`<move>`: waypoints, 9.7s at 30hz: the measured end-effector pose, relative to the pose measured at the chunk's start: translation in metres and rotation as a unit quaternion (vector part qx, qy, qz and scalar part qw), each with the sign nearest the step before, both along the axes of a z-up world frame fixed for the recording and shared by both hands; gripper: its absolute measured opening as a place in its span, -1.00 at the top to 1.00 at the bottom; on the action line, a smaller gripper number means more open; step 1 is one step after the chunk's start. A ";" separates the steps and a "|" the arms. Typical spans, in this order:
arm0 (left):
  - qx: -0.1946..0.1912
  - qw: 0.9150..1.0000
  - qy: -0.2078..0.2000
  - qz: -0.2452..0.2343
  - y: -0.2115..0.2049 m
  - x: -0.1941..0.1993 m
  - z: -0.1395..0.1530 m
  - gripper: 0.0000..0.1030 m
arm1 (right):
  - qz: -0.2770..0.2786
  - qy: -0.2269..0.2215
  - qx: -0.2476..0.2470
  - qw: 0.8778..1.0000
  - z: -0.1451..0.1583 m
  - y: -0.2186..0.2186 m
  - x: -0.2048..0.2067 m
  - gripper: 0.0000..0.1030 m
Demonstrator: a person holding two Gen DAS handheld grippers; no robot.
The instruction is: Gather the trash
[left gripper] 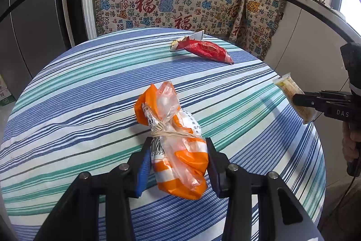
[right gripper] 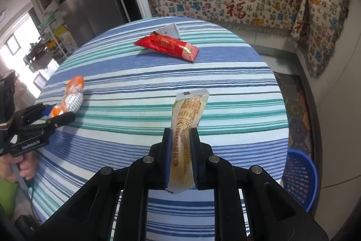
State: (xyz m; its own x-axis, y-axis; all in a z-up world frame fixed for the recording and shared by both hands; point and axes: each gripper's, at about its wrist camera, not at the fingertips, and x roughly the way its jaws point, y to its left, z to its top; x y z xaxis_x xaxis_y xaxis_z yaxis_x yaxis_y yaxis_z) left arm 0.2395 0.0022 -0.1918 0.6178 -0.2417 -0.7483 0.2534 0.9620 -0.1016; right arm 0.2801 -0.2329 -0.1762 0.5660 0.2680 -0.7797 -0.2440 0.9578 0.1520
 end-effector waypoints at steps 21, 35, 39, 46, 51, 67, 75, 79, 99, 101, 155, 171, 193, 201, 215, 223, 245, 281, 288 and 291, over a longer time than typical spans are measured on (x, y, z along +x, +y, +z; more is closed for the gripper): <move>0.015 1.000 -0.003 -0.013 -0.024 -0.009 0.001 0.15 | -0.013 0.005 0.010 1.000 -0.002 -0.023 -0.015 0.72; -0.040 0.984 0.010 -0.173 -0.216 -0.022 0.028 0.15 | -0.175 -0.030 0.018 0.984 0.034 -0.188 -0.056 0.71; -0.042 0.975 0.021 -0.219 -0.279 -0.016 0.029 0.14 | -0.199 0.002 -0.007 0.980 0.022 -0.231 -0.052 0.71; -0.045 0.969 0.041 -0.240 -0.353 0.009 0.003 0.14 | -0.253 0.038 0.022 0.966 -0.013 -0.291 -0.057 0.71; -0.038 0.967 0.056 -0.247 -0.388 0.019 -0.025 0.14 | -0.258 0.049 0.022 0.965 -0.024 -0.308 -0.059 0.71; -0.007 0.963 0.094 -0.252 -0.434 0.043 -0.063 -0.24 | -0.273 0.062 0.050 0.959 -0.041 -0.328 -0.065 0.43; -0.023 0.971 0.086 -0.223 -0.417 0.045 -0.053 -0.25 | -0.279 0.041 0.064 0.957 -0.032 -0.329 -0.073 0.03; -0.036 0.973 0.057 -0.220 -0.382 0.026 -0.028 -0.25 | -0.276 0.018 0.037 0.960 -0.016 -0.315 -0.073 -0.15; 0.067 0.997 0.029 0.001 -0.090 0.024 -0.021 -0.32 | 0.042 -0.006 -0.028 0.999 -0.016 0.001 -0.007 -0.35; 0.064 0.998 0.027 0.004 -0.071 0.030 -0.024 -0.37 | 0.047 0.000 -0.047 0.998 -0.026 0.013 0.004 -0.36; 0.123 0.981 -0.052 -0.138 -0.124 0.218 -0.008 0.71 | -0.014 0.038 0.003 0.999 -0.020 -0.017 -0.002 0.47; 0.045 0.999 0.003 0.012 -0.005 0.031 0.019 0.77 | -0.013 0.006 0.025 1.000 -0.013 0.032 0.018 0.32; 0.063 0.998 0.019 -0.013 0.036 -0.013 -0.019 -0.67 | 0.030 -0.005 -0.067 0.997 -0.041 0.058 0.009 -0.99; 0.066 0.998 0.019 -0.008 0.037 -0.008 -0.022 -0.81 | 0.032 -0.005 -0.067 0.997 -0.042 0.060 0.014 -0.99; 0.081 0.996 0.001 -0.020 0.045 -0.013 -0.005 -0.80 | 0.046 0.002 -0.052 0.998 -0.032 0.057 0.019 -0.79; 0.062 0.996 -0.034 -0.053 0.024 -0.001 0.013 -0.76 | 0.099 -0.001 -0.024 0.995 -0.003 0.069 0.028 -0.49; -0.034 0.998 -0.010 -0.056 -0.020 -0.005 0.022 0.81 | 0.022 0.001 0.068 0.997 0.007 0.012 0.002 0.87; -0.067 0.962 0.110 -0.240 -0.408 0.031 -0.054 0.79 | -0.289 0.099 0.109 0.946 -0.073 -0.337 -0.063 0.84; -0.058 0.959 0.118 -0.251 -0.423 0.035 -0.064 0.33 | -0.321 0.104 0.129 0.932 -0.090 -0.348 -0.058 0.01; -0.059 0.962 0.102 -0.245 -0.422 0.032 -0.059 -0.10 | -0.340 0.095 0.127 0.927 -0.082 -0.354 -0.064 -0.10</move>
State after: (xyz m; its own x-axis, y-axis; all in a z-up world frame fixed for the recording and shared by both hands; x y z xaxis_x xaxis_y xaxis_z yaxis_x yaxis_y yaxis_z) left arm 0.2711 -0.4199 -0.2510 0.2516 -0.5569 -0.7916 0.6363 0.7115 -0.2983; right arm 0.2159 -0.5868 -0.2584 0.5305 0.0878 -0.8432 0.4573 0.8079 0.3718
